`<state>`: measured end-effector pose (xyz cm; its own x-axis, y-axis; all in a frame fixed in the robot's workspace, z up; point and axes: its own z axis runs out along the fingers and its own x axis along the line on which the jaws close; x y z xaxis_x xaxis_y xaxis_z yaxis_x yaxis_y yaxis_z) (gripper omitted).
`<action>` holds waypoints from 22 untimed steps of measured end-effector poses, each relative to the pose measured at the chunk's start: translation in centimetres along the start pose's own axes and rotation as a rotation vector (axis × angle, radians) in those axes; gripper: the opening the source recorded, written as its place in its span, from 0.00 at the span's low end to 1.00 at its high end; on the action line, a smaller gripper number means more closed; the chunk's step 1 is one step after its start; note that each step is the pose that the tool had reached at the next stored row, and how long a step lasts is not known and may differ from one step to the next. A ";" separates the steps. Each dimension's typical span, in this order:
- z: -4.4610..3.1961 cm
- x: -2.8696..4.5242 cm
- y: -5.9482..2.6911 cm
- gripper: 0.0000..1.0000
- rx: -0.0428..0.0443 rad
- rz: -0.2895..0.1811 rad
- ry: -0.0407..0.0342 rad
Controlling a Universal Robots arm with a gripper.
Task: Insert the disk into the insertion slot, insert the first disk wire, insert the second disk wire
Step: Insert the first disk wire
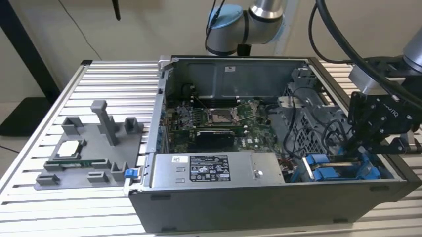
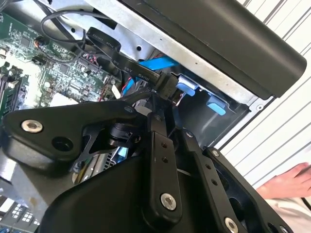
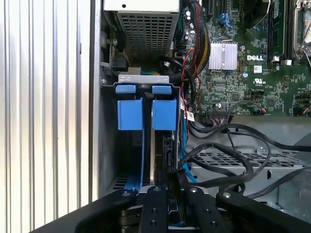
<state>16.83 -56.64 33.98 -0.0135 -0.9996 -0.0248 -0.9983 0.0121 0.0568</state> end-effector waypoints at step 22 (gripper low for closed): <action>0.45 0.02 -0.02 0.00 0.0000 0.000 -0.0040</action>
<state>16.83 -56.65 33.53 -0.0136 -0.9995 -0.0288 -0.9983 0.0120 0.0568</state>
